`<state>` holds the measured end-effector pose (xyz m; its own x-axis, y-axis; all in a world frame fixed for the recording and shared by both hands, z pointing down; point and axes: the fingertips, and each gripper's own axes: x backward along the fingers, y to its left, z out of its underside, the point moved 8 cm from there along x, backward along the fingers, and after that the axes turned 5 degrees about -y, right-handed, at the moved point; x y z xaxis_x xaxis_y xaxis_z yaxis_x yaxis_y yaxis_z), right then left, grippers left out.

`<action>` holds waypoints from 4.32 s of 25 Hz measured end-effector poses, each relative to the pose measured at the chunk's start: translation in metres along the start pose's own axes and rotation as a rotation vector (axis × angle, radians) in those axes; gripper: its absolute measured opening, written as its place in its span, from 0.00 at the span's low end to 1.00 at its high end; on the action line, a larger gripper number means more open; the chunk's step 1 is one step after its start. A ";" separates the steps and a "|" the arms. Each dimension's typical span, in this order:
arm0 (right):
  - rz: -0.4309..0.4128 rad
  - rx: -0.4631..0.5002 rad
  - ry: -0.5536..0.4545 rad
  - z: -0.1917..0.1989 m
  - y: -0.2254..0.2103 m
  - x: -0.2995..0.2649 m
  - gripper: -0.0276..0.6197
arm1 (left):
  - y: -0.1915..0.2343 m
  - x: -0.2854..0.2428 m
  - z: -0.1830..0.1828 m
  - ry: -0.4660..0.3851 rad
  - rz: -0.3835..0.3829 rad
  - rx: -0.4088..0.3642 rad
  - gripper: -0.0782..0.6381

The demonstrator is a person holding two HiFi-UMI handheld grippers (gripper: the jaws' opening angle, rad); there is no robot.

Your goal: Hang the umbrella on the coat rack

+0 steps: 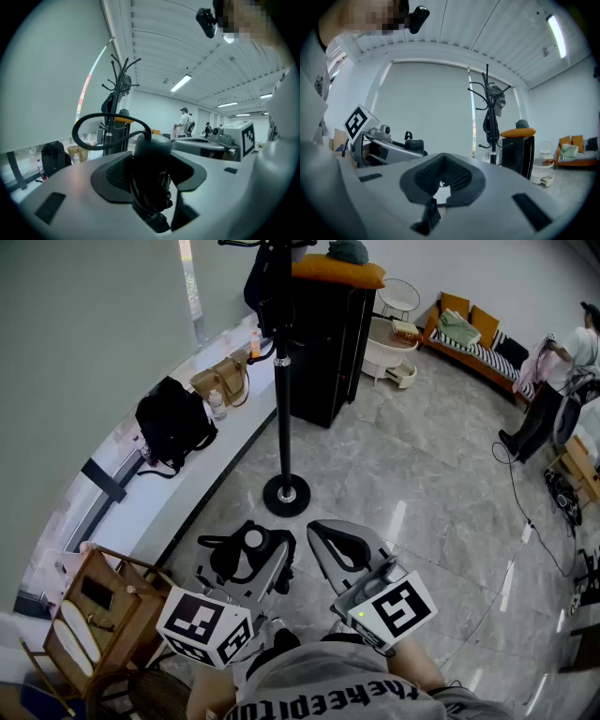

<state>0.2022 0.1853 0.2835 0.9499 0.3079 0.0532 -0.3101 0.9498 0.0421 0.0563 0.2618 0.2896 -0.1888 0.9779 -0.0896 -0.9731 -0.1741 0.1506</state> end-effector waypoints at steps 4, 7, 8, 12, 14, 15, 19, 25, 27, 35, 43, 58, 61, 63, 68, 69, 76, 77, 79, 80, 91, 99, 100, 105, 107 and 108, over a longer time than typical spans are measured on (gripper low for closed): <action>0.008 0.002 0.000 0.001 0.003 -0.002 0.06 | 0.003 0.001 0.000 0.000 0.013 -0.004 0.43; 0.022 0.004 0.001 0.002 0.008 -0.007 0.06 | 0.009 0.003 0.000 0.005 0.028 -0.010 0.43; 0.028 0.005 0.001 0.002 0.010 -0.008 0.06 | 0.012 0.004 0.000 0.006 0.034 -0.012 0.43; 0.046 0.012 0.001 0.002 0.018 -0.015 0.06 | 0.020 0.007 -0.001 0.010 0.060 -0.019 0.43; 0.059 0.012 -0.004 0.001 0.023 -0.018 0.06 | 0.024 0.009 -0.002 0.011 0.076 -0.025 0.43; 0.067 0.008 -0.009 0.001 0.025 -0.019 0.06 | 0.026 0.010 -0.003 0.010 0.084 -0.028 0.43; 0.107 -0.033 -0.028 0.003 0.030 -0.018 0.06 | 0.033 0.012 -0.002 0.010 0.112 -0.030 0.43; 0.161 -0.025 -0.042 0.008 0.023 -0.020 0.06 | 0.040 0.004 0.002 0.025 0.142 -0.016 0.43; 0.165 -0.015 -0.032 0.010 0.018 -0.027 0.06 | 0.043 -0.002 0.002 0.030 0.145 -0.013 0.43; 0.129 -0.050 0.008 0.024 -0.019 -0.058 0.06 | 0.060 -0.036 0.004 0.044 0.115 0.003 0.43; 0.031 -0.042 0.006 0.025 -0.069 -0.101 0.06 | 0.083 -0.086 -0.004 0.044 0.054 -0.003 0.43; -0.036 -0.091 0.004 0.035 -0.167 -0.127 0.06 | 0.090 -0.177 -0.011 0.064 -0.008 0.020 0.43; -0.049 -0.093 0.000 0.037 -0.184 -0.125 0.06 | 0.087 -0.192 -0.014 0.048 -0.013 0.036 0.43; -0.056 -0.096 -0.005 0.038 -0.196 -0.124 0.06 | 0.085 -0.203 -0.016 0.042 -0.018 0.041 0.43; -0.075 -0.107 -0.010 0.039 -0.220 -0.124 0.06 | 0.077 -0.225 -0.018 0.044 -0.034 0.022 0.43; -0.078 -0.110 -0.013 0.040 -0.224 -0.123 0.06 | 0.075 -0.228 -0.018 0.044 -0.037 0.020 0.43; -0.096 -0.118 -0.026 0.043 -0.241 -0.122 0.06 | 0.070 -0.243 -0.017 0.047 -0.049 0.027 0.43; -0.099 -0.118 -0.026 0.042 -0.243 -0.123 0.06 | 0.070 -0.244 -0.017 0.047 -0.052 0.025 0.43; -0.102 -0.118 -0.027 0.042 -0.245 -0.125 0.06 | 0.072 -0.245 -0.018 0.047 -0.059 0.020 0.43; -0.101 -0.117 -0.030 0.042 -0.245 -0.127 0.06 | 0.074 -0.246 -0.017 0.048 -0.061 0.020 0.43; -0.025 -0.124 -0.013 0.049 -0.252 -0.156 0.06 | 0.113 -0.261 -0.016 0.079 -0.005 0.024 0.43; 0.037 -0.126 0.007 0.049 -0.250 -0.194 0.06 | 0.154 -0.272 -0.026 0.102 0.055 0.012 0.43; 0.041 -0.127 0.008 0.049 -0.249 -0.200 0.06 | 0.160 -0.272 -0.027 0.104 0.061 0.013 0.43; 0.061 -0.129 0.019 0.054 -0.241 -0.225 0.06 | 0.189 -0.275 -0.027 0.129 0.086 0.000 0.43; 0.077 -0.130 0.022 0.055 -0.239 -0.233 0.06 | 0.198 -0.277 -0.026 0.138 0.101 -0.009 0.43; 0.087 -0.130 0.024 0.055 -0.238 -0.236 0.06 | 0.202 -0.278 -0.026 0.140 0.109 -0.011 0.43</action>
<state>0.0500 -0.1167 0.3160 0.9209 0.3887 0.0273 -0.3849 0.9184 -0.0915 -0.0915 -0.0482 0.3190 -0.3087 0.9277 -0.2100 -0.9473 -0.2800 0.1557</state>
